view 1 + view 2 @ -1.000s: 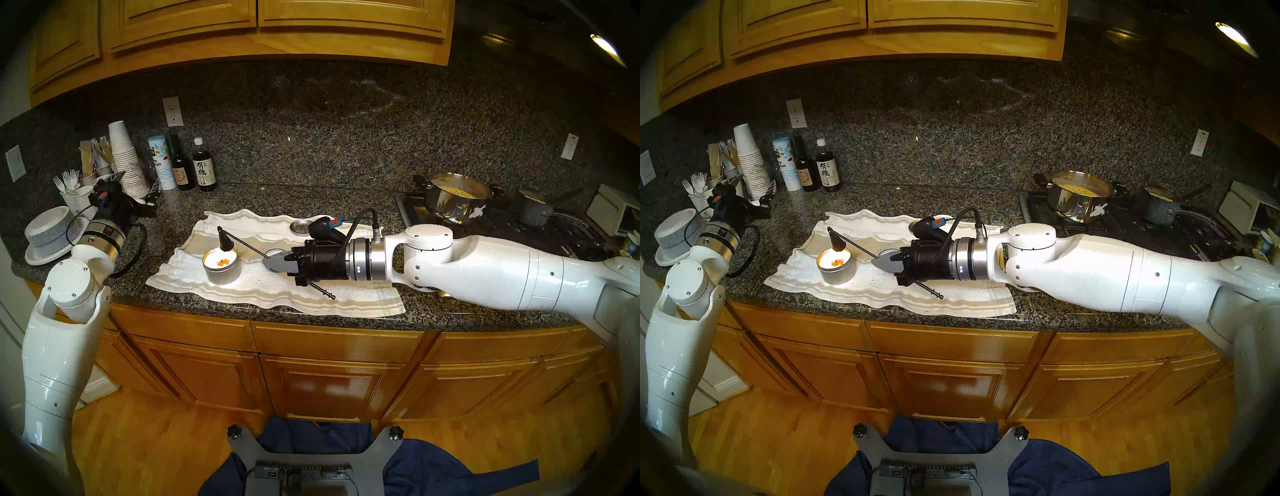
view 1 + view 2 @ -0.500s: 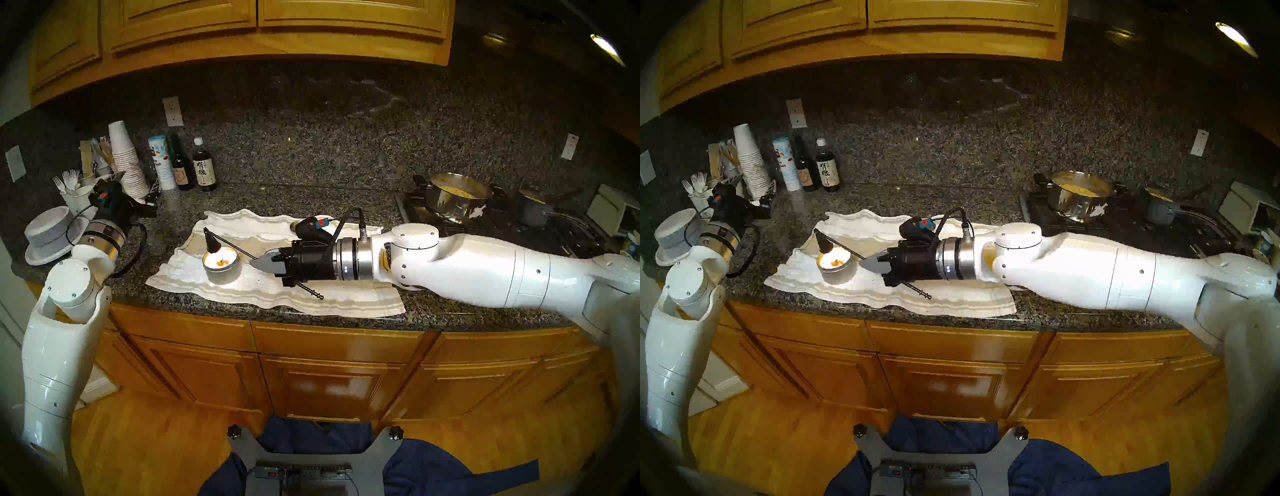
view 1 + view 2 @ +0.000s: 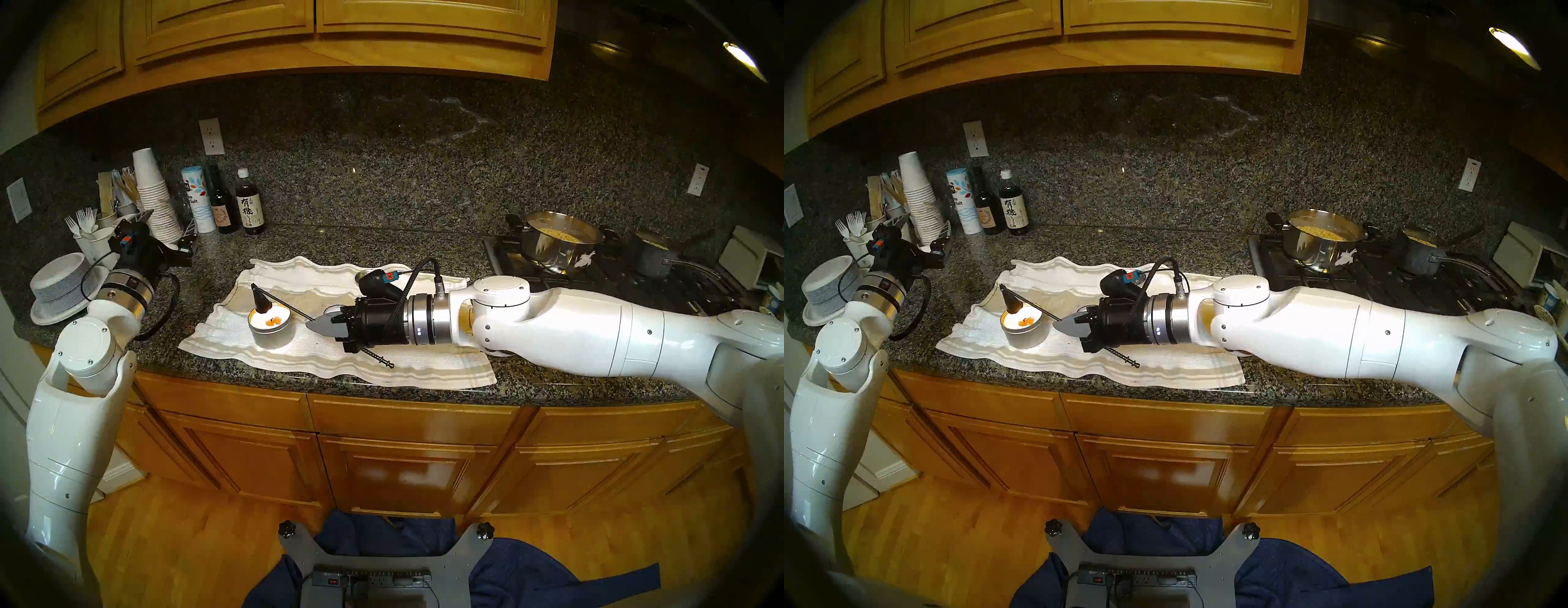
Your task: Put out candle flame
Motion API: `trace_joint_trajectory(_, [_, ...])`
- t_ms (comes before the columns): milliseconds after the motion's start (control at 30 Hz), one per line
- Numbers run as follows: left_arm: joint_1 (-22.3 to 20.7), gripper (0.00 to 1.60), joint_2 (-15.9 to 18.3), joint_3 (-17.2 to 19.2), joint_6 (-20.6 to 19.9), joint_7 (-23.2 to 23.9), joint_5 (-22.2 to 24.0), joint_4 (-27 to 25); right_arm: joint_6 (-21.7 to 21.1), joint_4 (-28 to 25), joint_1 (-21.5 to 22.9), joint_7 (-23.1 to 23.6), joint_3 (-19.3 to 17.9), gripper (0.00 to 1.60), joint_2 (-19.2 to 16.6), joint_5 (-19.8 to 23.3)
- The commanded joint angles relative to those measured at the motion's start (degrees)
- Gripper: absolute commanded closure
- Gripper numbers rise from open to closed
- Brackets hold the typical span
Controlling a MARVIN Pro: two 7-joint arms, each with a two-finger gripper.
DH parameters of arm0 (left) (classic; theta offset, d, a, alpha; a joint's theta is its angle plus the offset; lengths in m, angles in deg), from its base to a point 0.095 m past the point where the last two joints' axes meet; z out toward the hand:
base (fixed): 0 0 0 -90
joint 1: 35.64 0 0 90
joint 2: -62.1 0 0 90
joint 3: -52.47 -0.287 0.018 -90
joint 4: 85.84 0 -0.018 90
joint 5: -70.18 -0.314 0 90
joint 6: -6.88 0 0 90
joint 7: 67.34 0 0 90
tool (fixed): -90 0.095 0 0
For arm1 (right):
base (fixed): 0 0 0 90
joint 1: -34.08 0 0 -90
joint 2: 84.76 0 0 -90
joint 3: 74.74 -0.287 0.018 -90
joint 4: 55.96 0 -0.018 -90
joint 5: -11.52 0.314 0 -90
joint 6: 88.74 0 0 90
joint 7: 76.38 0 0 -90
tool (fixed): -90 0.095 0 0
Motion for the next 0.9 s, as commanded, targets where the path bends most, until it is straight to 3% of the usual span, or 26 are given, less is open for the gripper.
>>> trace_joint_trajectory(0, [-1.3,0.00,0.7,0.8,1.1,0.0,-0.1,-1.4,-0.3,0.3,1.5,0.5,-1.1,1.60,1.3,0.3])
trace_joint_trajectory(867, [-1.2,0.00,0.9,0.7,1.2,-0.3,0.1,-1.4,0.0,2.2,1.3,-0.7,0.0,1.60,1.8,0.8])
